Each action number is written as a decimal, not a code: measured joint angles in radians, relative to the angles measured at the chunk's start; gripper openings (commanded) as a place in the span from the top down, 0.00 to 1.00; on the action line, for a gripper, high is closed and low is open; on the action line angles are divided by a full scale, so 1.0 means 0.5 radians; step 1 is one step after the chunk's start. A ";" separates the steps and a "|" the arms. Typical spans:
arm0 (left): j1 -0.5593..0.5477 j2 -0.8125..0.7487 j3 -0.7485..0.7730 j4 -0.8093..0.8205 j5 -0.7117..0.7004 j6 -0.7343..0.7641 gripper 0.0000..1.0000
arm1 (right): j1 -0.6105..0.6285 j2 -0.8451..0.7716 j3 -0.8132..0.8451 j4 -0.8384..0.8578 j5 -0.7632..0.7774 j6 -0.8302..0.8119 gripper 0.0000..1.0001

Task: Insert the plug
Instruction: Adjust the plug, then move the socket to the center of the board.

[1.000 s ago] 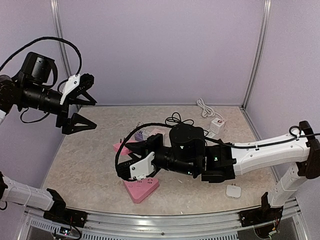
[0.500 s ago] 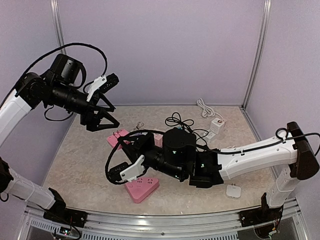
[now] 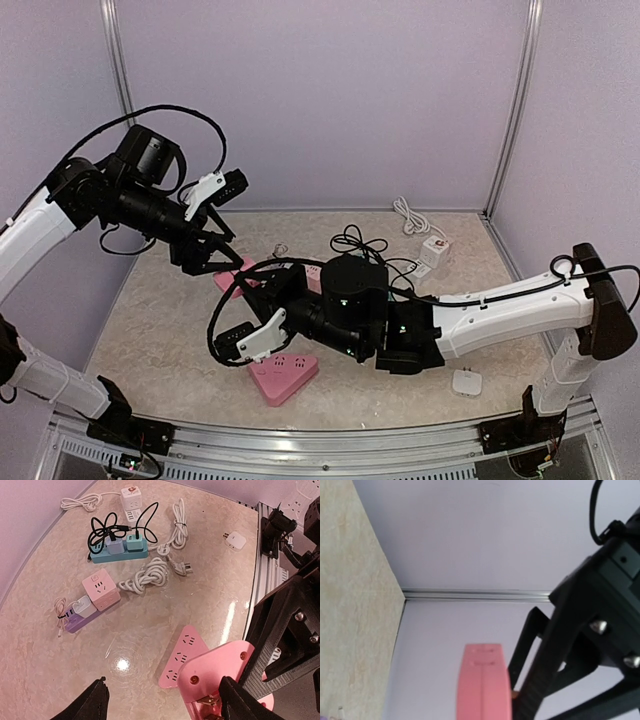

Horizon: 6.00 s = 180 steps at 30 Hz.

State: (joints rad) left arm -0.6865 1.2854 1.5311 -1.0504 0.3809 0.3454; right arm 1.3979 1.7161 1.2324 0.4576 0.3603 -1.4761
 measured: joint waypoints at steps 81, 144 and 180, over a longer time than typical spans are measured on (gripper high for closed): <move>-0.161 0.032 0.431 -0.271 0.458 0.408 1.00 | -0.499 -0.350 0.458 -1.046 -1.482 3.167 0.51; -0.510 0.708 -1.171 0.961 -0.257 1.545 0.37 | -0.629 -0.162 -0.101 -1.662 -0.891 3.569 1.00; 0.684 -0.089 -1.022 0.304 -0.136 1.350 0.01 | -0.678 0.153 0.468 -2.073 -1.472 2.586 1.00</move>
State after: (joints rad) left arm -0.3447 1.2407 1.0199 -0.8986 0.3130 1.0206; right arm 1.0588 1.7924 1.4662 -0.5789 -0.3756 -0.1829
